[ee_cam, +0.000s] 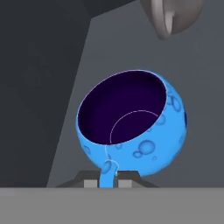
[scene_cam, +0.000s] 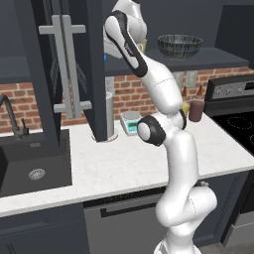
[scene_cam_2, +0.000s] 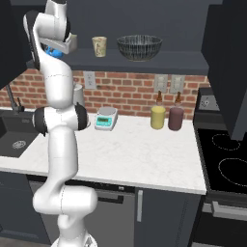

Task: Gather all objects into one cabinet and sort the glasses and bowls to opposite sides.

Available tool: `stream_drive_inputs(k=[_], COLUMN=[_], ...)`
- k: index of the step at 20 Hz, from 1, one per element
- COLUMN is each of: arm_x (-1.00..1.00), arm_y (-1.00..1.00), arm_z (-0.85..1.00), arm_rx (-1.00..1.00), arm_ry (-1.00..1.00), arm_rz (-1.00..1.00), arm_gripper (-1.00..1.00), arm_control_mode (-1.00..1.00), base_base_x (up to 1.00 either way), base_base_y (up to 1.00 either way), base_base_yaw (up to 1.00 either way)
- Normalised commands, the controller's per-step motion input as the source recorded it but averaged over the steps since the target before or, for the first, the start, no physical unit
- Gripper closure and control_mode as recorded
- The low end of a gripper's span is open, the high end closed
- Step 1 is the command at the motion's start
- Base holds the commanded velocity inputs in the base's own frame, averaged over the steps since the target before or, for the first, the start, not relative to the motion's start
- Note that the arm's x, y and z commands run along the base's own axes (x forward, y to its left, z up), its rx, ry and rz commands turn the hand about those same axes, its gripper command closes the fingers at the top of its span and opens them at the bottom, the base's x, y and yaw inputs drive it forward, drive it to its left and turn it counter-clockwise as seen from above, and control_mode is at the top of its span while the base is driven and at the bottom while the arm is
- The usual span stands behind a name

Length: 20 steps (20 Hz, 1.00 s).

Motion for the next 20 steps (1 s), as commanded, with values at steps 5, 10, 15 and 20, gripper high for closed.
stream_drive_inputs(k=[5, 10, 15, 20], arm_x=[0.0, 0.0, 0.0, 0.0], arm_y=[0.07, 0.0, 0.0, 0.35], arm_z=[-0.21, 0.0, 0.0, -0.23], arm_rx=[-0.02, 0.0, 0.01, 0.1], arm_ry=[0.02, 0.0, 0.0, 0.0], arm_rz=[0.0, 0.0, 0.0, 0.0], arm_gripper=[1.0, 1.0, 1.0, -1.0], arm_control_mode=[-1.0, -1.0, -1.0, -1.0], base_base_x=[0.0, 0.0, 0.0, 0.0], base_base_y=[0.0, 0.0, 0.0, 0.0], base_base_yaw=[0.0, 0.0, 0.0, 0.0])
